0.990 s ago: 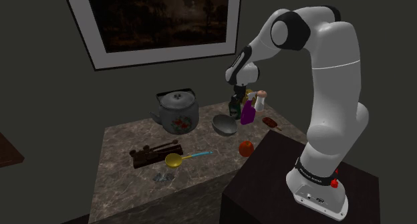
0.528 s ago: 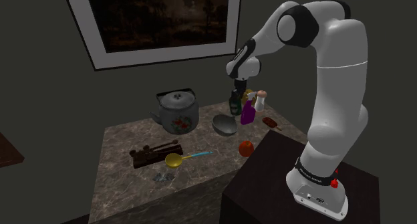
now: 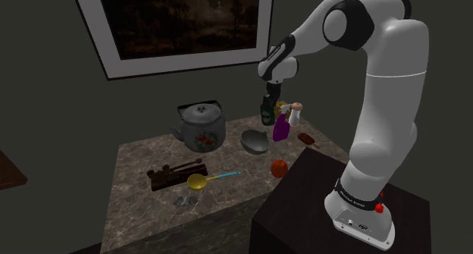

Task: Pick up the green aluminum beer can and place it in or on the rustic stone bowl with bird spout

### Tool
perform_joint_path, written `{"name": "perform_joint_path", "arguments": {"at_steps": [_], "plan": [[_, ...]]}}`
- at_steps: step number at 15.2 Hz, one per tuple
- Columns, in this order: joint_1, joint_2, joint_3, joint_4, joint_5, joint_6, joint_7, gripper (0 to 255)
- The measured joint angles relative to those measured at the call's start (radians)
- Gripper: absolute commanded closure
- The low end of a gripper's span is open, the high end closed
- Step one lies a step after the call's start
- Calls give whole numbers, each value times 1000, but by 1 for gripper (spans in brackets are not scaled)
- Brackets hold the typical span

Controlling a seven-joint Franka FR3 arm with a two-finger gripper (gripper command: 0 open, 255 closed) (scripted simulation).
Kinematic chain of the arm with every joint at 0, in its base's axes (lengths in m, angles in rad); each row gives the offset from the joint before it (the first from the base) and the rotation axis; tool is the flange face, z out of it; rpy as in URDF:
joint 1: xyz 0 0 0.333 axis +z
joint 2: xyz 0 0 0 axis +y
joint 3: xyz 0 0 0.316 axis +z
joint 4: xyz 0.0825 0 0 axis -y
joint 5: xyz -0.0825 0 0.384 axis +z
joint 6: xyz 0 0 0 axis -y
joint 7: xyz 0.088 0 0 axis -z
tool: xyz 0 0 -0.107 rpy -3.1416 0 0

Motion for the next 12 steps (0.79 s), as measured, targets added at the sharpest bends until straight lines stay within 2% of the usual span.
{"name": "perform_joint_path", "arguments": {"at_steps": [12], "plan": [[14, -98, -17, 42, -53, -134, 37, 255]]}}
